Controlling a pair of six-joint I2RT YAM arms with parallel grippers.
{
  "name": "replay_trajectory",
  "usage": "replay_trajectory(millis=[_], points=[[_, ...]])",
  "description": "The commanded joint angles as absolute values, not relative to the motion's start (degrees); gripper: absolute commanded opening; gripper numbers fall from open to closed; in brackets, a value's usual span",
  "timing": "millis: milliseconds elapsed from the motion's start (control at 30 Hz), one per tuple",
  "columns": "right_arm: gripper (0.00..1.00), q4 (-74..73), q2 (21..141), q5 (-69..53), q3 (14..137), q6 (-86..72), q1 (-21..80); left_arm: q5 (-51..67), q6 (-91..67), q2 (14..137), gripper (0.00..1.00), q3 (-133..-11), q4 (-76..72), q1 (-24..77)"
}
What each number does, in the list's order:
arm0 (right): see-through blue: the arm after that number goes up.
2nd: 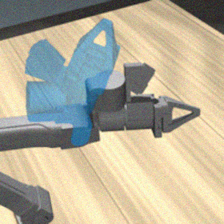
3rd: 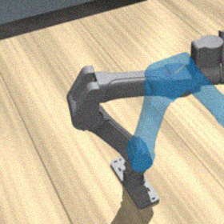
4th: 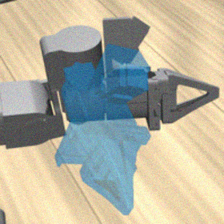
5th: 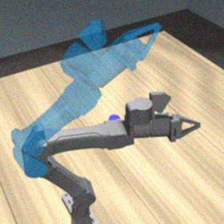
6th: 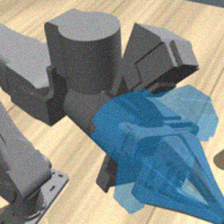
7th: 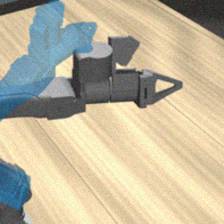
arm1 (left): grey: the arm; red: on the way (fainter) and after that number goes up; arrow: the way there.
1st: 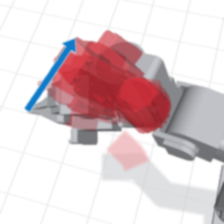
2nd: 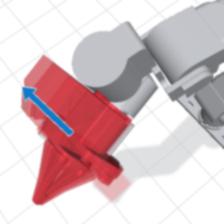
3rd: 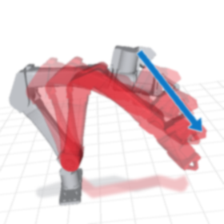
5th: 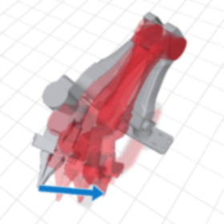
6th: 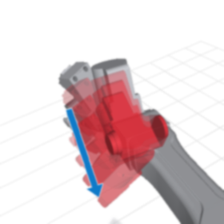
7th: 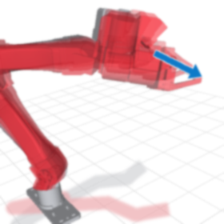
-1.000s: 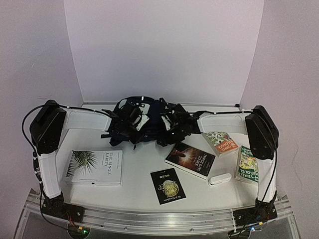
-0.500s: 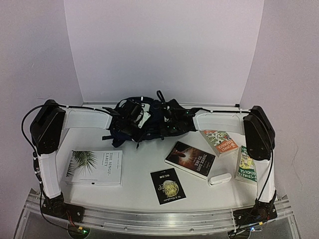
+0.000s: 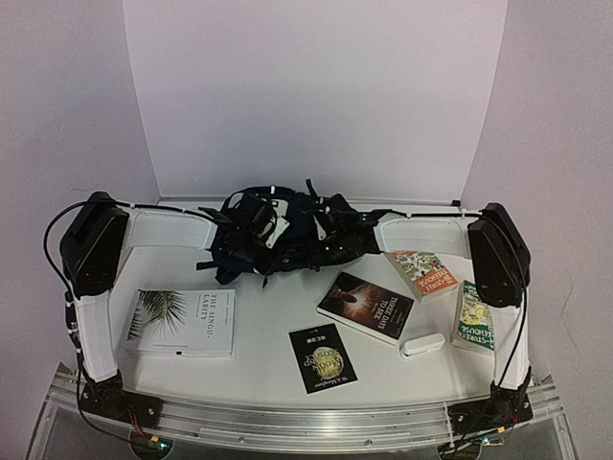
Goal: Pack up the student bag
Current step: Unzip the student bag at the center of the board.
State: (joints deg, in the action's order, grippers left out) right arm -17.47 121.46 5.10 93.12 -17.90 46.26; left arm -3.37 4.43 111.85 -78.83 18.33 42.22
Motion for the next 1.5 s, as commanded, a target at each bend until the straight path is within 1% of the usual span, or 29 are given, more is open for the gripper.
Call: replay_trajectory(millis=[0,67,167,300,400,500,600,967,1100,1200,1300,1367,1467], points=[[0.62,-17.2,118.1,-0.9,93.0,-17.4,47.2,-3.3,3.2,111.6,0.00,-82.6,15.8,42.5],[0.63,-17.2,118.8,-0.2,93.4,-17.6,47.5,-3.0,3.2,111.5,0.00,-82.6,15.7,42.5],[0.62,-17.2,121.0,5.4,94.9,-17.5,47.6,-2.6,3.1,111.0,0.00,-82.3,15.6,42.4],[0.59,-18.0,123.7,9.3,96.5,-17.6,47.6,-2.2,2.9,109.9,0.00,-81.5,14.8,42.5],[0.52,-18.3,124.2,12.3,96.7,-17.6,47.4,-2.1,2.7,109.5,0.00,-81.0,14.7,42.5],[0.43,-18.5,123.6,12.8,96.4,-17.3,46.3,-2.4,2.8,109.2,0.00,-80.5,14.5,42.5],[0.36,-18.8,122.3,11.8,95.3,-16.7,44.9,-2.9,2.9,109.2,0.00,-80.1,14.5,42.4],[0.20,-19.0,117.4,-0.5,90.4,-12.8,41.1,-2.8,2.9,109.9,0.00,-80.4,14.6,42.2],[0.20,-18.8,116.0,-5.0,89.2,-11.0,40.1,-2.6,2.9,109.8,0.00,-80.6,14.7,42.1],[0.26,-18.4,115.1,-9.3,88.4,-10.2,40.1,-2.3,2.9,109.8,0.00,-80.9,14.7,42.2],[0.35,-17.6,114.5,-13.9,87.2,-10.0,40.2,-2.0,2.9,110.1,0.00,-81.4,15.0,42.2],[0.39,-17.4,114.2,-15.2,86.6,-9.6,40.2,-1.9,2.9,110.2,0.00,-81.5,15.2,42.2],[0.43,-17.4,114.3,-15.4,86.2,-8.4,40.1,-1.7,3.0,110.0,0.00,-81.3,15.3,42.2]])
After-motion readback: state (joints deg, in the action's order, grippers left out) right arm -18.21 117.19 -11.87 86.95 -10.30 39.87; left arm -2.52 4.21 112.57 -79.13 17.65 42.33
